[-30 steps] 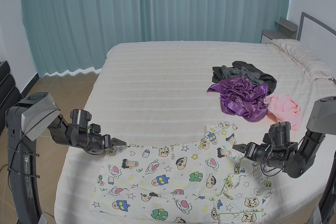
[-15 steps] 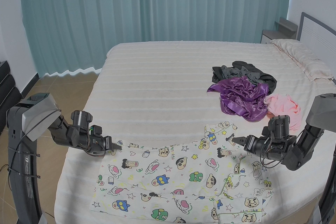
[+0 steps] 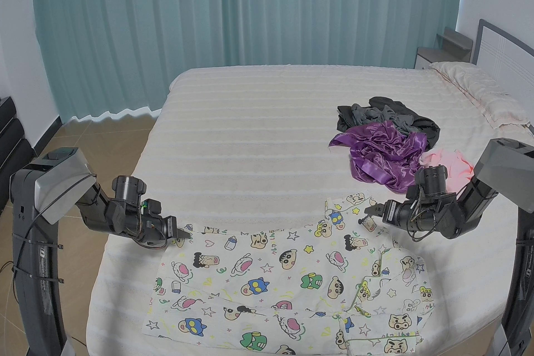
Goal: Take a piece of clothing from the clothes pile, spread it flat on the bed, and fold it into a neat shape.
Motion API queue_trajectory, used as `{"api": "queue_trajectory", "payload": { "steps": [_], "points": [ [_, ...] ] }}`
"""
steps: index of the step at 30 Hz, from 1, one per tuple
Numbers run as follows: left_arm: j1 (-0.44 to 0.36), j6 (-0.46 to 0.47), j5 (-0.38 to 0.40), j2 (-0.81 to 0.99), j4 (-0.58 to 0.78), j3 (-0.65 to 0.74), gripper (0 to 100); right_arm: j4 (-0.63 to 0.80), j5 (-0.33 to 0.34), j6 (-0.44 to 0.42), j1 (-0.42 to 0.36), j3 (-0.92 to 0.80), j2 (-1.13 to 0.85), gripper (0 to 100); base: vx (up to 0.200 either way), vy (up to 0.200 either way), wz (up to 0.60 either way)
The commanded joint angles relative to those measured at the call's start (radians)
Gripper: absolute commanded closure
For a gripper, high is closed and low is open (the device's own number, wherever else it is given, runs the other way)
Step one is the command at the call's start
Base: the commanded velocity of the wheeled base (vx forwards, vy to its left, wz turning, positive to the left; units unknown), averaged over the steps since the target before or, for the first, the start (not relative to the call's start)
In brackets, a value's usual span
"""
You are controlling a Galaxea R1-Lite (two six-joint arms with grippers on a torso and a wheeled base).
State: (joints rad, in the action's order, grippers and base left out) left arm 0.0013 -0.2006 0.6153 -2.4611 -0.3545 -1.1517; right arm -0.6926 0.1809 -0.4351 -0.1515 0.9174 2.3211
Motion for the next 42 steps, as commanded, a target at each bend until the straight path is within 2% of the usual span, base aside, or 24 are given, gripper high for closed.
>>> {"api": "queue_trajectory", "payload": {
  "steps": [1, 8, 9, 17, 29, 30, 34, 37, 38, 39, 42],
  "points": [
    [0.000, 0.000, 0.000, 0.002, 0.000, 0.000, 100, 0.005, 0.000, 0.015, -0.014, 0.029, 0.058, 0, 0.000, 0.000, 0.00],
    [0.000, 0.000, 0.000, 0.001, 0.000, 0.000, 100, 0.031, -0.011, 0.018, -0.020, 0.087, 0.095, 0, 0.000, 0.000, 0.00],
    [0.000, 0.000, 0.000, 0.001, 0.000, 0.000, 100, 0.042, -0.012, 0.018, -0.020, 0.093, 0.098, 100, 0.000, 0.000, 0.00],
    [0.000, 0.000, -0.002, -0.001, 0.000, -0.006, 100, 0.042, -0.018, 0.019, 0.015, 0.067, 0.089, 100, 0.000, 0.000, 0.00],
    [0.000, 0.000, -0.002, -0.001, 0.002, -0.008, 100, 0.042, 0.011, 0.010, 0.063, 0.032, 0.083, 100, 0.000, 0.000, 0.00],
    [0.000, 0.000, -0.002, -0.001, 0.000, -0.008, 100, 0.044, 0.017, 0.010, 0.066, 0.035, 0.083, 0, 0.000, 0.000, 0.00],
    [0.000, 0.000, -0.002, -0.001, 0.000, -0.008, 100, 0.039, 0.049, -0.002, 0.069, 0.043, 0.080, 0, 0.000, 0.000, 0.00],
    [0.000, -0.002, -0.002, -0.001, 0.002, -0.008, 100, 0.025, 0.155, -0.057, 0.087, 0.049, 0.081, 0, 0.000, 0.000, 0.00],
    [0.000, -0.002, -0.002, -0.001, 0.002, -0.008, 100, 0.025, 0.155, -0.057, 0.087, 0.049, 0.081, 0, 0.000, 0.000, 0.00],
    [0.000, -0.003, -0.002, 0.001, 0.002, -0.005, 100, -0.001, 0.213, -0.093, 0.092, 0.052, 0.095, 0, 0.000, 0.000, 0.00],
    [0.000, -0.013, 0.000, 0.001, 0.002, -0.005, 100, -0.051, 0.213, -0.108, 0.087, 0.074, 0.133, 0, 0.000, 0.000, 0.00]
  ]
}}
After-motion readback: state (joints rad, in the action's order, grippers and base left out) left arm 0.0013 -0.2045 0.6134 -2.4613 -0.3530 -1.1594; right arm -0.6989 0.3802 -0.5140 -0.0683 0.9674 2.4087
